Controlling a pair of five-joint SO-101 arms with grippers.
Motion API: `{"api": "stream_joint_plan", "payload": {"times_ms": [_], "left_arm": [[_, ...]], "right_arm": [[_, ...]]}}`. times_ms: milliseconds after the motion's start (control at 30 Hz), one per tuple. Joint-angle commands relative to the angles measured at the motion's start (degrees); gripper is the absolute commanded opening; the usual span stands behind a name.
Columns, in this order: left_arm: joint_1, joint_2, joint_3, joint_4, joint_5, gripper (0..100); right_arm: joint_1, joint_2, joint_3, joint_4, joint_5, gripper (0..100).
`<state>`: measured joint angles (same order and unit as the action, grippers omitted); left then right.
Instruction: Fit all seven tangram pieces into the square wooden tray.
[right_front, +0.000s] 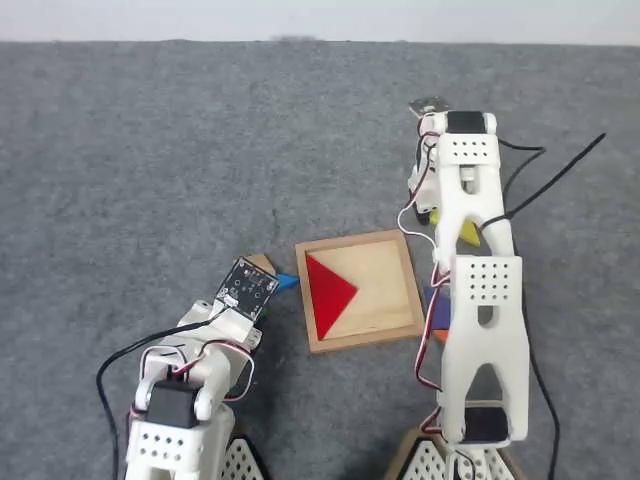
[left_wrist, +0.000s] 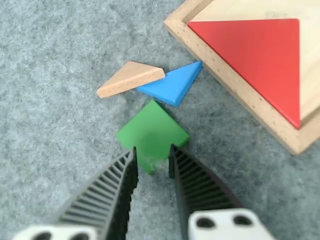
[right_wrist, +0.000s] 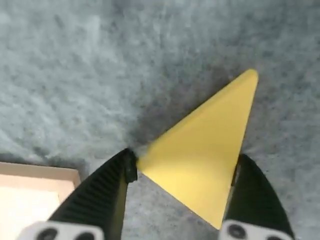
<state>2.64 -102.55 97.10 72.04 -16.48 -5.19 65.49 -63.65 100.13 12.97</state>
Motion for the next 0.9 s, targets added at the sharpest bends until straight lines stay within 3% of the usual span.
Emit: {"api": "stream_joint_plan", "payload": {"times_ms": [0, 267, 500, 600, 867], "left_arm": [[-0.4, -0.7, -0.7, -0.1, -0.4, 10], [-0.4, -0.7, -0.7, -0.1, -0.4, 10], [-0.4, -0.7, -0.7, -0.1, -0.4, 10], [-0.4, -0.7, -0.7, -0.1, -0.4, 10], [-0.4, -0.7, -0.7, -0.1, -0.4, 10]], "right_arm": [[0.9, -5.1, -0.6, 2.4, 0.0, 19.1], [2.0, -7.3, -0.5, 2.0, -5.1, 20.5], [-0.7, -7.3, -0.7, 1.8, -8.5, 36.3], [-0.9, -7.3, -0.7, 0.9, -8.8, 36.5], [-0.5, -5.5, -0.8, -3.6, -17.9, 36.7]]}}
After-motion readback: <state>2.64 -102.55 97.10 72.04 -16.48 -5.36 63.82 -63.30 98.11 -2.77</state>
